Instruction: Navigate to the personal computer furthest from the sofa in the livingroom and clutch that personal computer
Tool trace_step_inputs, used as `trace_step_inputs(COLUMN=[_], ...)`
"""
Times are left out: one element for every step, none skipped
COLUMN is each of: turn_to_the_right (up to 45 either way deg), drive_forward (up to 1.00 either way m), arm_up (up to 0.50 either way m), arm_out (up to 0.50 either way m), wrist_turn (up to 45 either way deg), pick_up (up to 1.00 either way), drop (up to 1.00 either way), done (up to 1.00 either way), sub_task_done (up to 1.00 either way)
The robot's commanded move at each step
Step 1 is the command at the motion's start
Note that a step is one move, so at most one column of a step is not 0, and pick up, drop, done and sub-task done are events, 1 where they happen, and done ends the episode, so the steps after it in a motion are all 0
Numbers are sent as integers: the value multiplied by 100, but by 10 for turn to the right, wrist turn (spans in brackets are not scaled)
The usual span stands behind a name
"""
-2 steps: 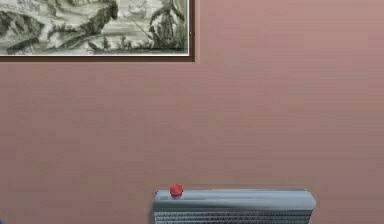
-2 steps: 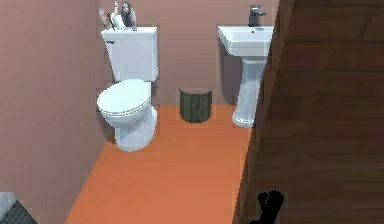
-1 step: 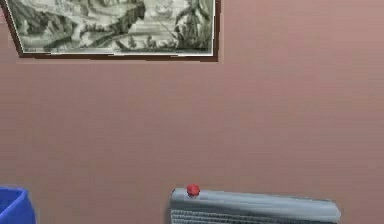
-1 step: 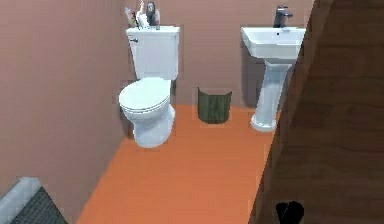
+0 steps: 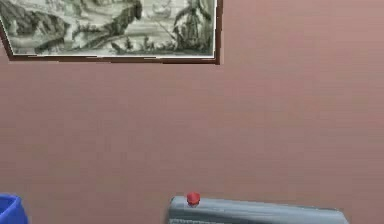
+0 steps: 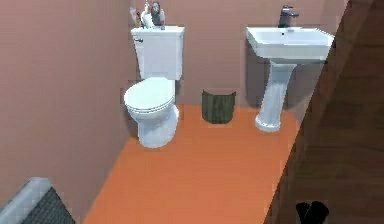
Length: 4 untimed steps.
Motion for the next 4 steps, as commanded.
trace_step_inputs(turn_to_the_right=[450, 300, 0, 360], drive_forward=[0, 0, 75, 0], arm_up=[0, 0, 0, 0], arm_out=[0, 0, 0, 0], wrist_turn=[0, 0, 0, 0], pick_up=[0, 0, 0, 0], drop=[0, 0, 0, 0], done=[0, 0, 0, 0], sub_task_done=[0, 0, 0, 0])
